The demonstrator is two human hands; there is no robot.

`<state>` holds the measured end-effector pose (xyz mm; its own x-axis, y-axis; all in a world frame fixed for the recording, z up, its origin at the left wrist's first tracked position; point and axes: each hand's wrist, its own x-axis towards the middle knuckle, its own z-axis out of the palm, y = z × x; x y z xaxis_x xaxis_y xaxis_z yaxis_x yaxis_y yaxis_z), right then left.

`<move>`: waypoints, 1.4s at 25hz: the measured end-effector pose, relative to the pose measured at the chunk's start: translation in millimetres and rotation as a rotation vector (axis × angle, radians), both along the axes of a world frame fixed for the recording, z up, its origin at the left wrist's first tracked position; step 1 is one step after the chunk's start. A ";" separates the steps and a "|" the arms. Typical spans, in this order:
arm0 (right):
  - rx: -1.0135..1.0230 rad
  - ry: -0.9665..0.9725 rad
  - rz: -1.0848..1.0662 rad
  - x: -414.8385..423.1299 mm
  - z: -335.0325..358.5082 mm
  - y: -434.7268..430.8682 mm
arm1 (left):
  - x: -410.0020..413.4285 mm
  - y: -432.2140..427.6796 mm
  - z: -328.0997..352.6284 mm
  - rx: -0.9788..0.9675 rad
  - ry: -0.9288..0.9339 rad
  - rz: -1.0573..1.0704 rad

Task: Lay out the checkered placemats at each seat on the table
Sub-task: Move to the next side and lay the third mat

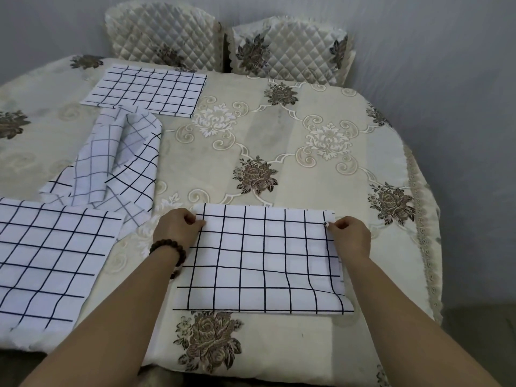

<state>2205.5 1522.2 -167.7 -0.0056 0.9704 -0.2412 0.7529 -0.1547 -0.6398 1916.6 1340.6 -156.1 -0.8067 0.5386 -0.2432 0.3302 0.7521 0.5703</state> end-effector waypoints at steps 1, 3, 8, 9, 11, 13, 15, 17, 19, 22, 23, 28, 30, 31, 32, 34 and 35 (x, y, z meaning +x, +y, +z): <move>0.000 -0.007 -0.011 -0.5 -0.4 0.3 | -0.5 0.3 -0.2 -0.008 0.006 -0.003; -0.001 -0.017 -0.028 -1.0 -1.4 1.1 | -0.5 1.4 0.2 -0.023 0.021 -0.012; 0.020 -0.051 -0.045 -1.8 -3.2 3.4 | -1.3 2.4 0.0 -0.040 0.044 -0.026; 0.028 -0.056 -0.047 -1.7 -3.6 3.8 | -2.1 2.5 -0.9 -0.045 0.045 -0.027; 0.036 -0.068 -0.053 -1.2 -4.5 3.8 | -3.4 3.3 -3.6 -0.049 0.051 -0.021; 0.042 -0.076 -0.054 -0.5 -5.1 3.3 | -2.5 2.6 -6.9 -0.044 0.053 0.000; 0.043 -0.050 -0.063 -0.1 -4.4 3.7 | -1.0 -0.1 -6.6 -0.006 0.037 0.037; 0.069 0.002 -0.092 0.8 1.3 0.7 | 2.0 -4.2 2.1 0.055 0.051 0.087; 0.186 -0.042 -0.060 -1.2 8.6 -14.2 | 13.3 -6.8 13.4 0.123 0.176 0.073; 0.388 -0.055 0.202 -22.6 11.8 -68.4 | 65.4 -10.7 16.4 0.257 0.335 -0.284; 0.429 -0.035 0.340 -33.0 9.9 -92.6 | 90.1 -12.2 10.1 0.247 0.372 -0.449; 0.439 -0.258 0.726 -48.2 -28.0 -155.2 | 156.6 -25.5 -37.4 -0.043 0.257 -0.652; 0.377 -0.301 0.720 -43.2 -33.1 -157.2 | 156.5 -28.8 -46.5 -0.077 0.333 -0.668; 0.373 -0.328 0.727 -41.9 -33.4 -157.2 | 155.9 -30.2 -47.4 -0.099 0.376 -0.678; 0.366 -0.350 0.740 -41.8 -32.8 -157.6 | 155.1 -31.3 -47.7 -0.124 0.389 -0.683; 0.376 -0.378 0.741 -40.7 -28.9 -157.9 | 154.4 -33.3 -45.7 -0.138 0.413 -0.668; 0.379 -0.393 0.731 -38.4 -27.6 -157.2 | 154.2 -34.9 -43.6 -0.139 0.416 -0.655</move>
<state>2167.1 1365.0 -195.2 -0.6354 0.7719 -0.0213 0.7550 0.6151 -0.2272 2070.8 1305.7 -199.7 -0.3747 0.9227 -0.0910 0.8966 0.3856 0.2177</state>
